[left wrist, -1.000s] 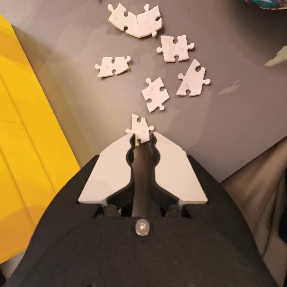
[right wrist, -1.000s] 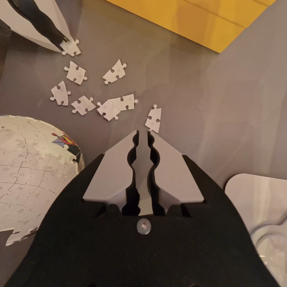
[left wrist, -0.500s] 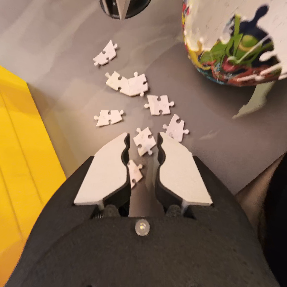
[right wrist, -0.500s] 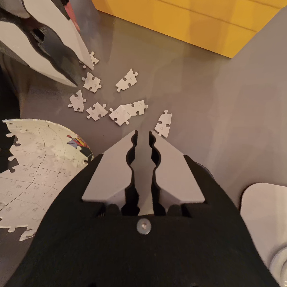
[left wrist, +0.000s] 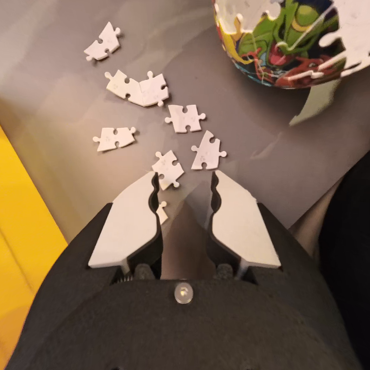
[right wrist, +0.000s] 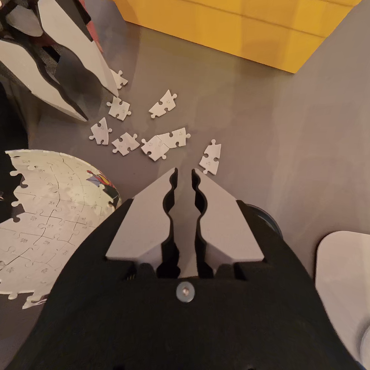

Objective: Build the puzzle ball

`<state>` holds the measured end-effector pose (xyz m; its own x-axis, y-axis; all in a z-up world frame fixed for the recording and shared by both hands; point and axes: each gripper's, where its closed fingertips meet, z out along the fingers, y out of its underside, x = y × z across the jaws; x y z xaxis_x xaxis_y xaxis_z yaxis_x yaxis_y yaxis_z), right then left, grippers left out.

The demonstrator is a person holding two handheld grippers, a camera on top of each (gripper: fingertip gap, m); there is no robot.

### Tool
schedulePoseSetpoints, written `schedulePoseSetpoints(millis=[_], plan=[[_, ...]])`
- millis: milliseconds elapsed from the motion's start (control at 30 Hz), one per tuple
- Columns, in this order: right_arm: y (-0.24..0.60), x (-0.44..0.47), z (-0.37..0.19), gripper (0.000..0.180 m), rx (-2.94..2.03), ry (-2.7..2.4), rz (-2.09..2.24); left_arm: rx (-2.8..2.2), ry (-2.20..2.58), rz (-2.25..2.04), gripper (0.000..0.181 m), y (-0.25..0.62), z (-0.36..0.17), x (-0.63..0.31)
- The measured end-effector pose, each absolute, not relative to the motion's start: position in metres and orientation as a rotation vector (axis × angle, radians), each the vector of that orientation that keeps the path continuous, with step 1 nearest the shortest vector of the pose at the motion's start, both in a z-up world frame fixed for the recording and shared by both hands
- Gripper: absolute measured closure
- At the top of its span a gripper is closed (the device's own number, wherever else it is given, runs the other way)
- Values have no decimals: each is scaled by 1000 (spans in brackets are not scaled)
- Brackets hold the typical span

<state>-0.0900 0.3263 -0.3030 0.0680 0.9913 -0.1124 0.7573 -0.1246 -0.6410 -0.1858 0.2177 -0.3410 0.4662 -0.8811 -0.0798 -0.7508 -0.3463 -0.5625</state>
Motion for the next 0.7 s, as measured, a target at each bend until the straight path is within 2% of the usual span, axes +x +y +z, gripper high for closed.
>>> schedulePoseSetpoints(millis=[300, 567, 700], plan=[[328, -87, -301, 167, -1942, -1702, 757, -2176, 1304, -268, 131, 230, -339, -189], [328, -87, -301, 167, -1937, -1691, 772, -2111, 1444, -357, 133, 208, -346, -157], [327, -87, -299, 167, -1929, -1688, 776, -2127, 1456, -319, 144, 209, -350, -155]])
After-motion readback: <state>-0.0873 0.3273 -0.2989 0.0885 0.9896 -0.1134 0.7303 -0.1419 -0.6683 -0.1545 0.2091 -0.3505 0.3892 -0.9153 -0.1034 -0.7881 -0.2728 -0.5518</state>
